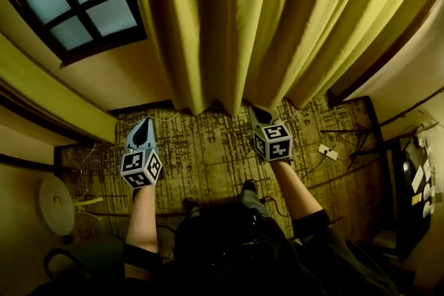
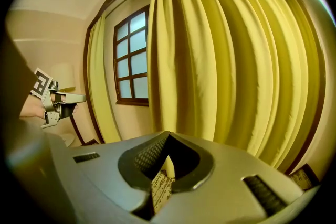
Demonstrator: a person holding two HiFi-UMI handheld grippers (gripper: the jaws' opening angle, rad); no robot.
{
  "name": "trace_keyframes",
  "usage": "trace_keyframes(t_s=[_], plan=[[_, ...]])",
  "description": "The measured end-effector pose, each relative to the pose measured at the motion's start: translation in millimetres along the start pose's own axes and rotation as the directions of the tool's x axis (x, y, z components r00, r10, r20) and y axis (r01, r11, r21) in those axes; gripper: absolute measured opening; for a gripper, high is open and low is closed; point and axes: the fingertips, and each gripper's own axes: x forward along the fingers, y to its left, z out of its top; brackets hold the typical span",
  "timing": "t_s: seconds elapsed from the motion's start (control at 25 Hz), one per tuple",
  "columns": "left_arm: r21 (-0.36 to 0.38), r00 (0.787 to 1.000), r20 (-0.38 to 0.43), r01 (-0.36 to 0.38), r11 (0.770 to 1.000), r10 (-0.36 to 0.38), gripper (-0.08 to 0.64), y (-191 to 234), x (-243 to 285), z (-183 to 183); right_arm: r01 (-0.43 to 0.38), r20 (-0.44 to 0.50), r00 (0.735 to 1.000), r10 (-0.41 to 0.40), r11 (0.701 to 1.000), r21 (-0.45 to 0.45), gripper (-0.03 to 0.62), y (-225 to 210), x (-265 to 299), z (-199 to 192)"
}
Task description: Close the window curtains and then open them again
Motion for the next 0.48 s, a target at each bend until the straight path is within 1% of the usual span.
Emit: trace_keyframes(t_s=[0.2, 0.32, 0.48], plan=[[-0.012, 1.0, 0.005, -0.012, 1.0, 0.012, 0.0, 5.7, -4.5, -1.1, -0.032, -0.002, 0.999, 0.032, 0.999, -0.02, 0.0, 13.1, 10.7, 3.7], [-0.007, 1.0, -0.001, -0.02, 1.0, 0.02, 0.0, 9.6, -5.4, -2.9, -0.041, -0.009, 0.999, 0.041, 0.999, -0.028, 0.0, 17.2, 15.7, 3.5], [-0.018, 0.999, 0.0, -0.033, 0.999, 0.033, 0.0, 19.9, -4.4, -5.1, -0.054, -0.021, 0.998, 0.053, 0.998, -0.033, 0.0, 23.5, 26.1, 2.3]])
